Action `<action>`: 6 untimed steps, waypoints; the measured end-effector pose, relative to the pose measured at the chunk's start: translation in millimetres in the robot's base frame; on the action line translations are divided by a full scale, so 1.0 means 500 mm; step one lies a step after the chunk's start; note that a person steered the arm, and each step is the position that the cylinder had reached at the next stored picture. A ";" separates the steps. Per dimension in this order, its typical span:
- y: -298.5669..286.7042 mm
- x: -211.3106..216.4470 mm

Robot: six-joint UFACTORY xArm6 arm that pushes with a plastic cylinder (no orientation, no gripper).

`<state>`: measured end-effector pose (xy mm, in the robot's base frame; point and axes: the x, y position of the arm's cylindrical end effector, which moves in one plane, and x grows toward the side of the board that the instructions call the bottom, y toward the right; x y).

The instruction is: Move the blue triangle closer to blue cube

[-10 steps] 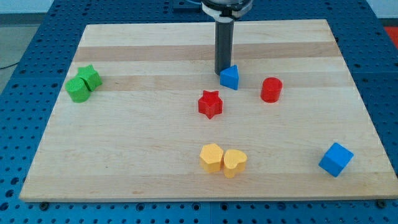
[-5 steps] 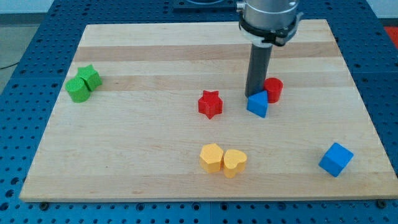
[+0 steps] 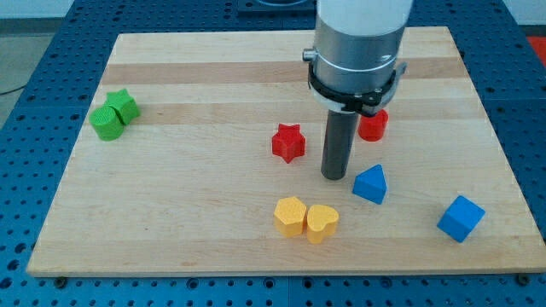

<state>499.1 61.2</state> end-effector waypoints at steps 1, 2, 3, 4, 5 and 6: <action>0.020 0.018; 0.062 0.045; 0.090 0.057; 0.109 0.057; 0.146 0.057; 0.172 0.057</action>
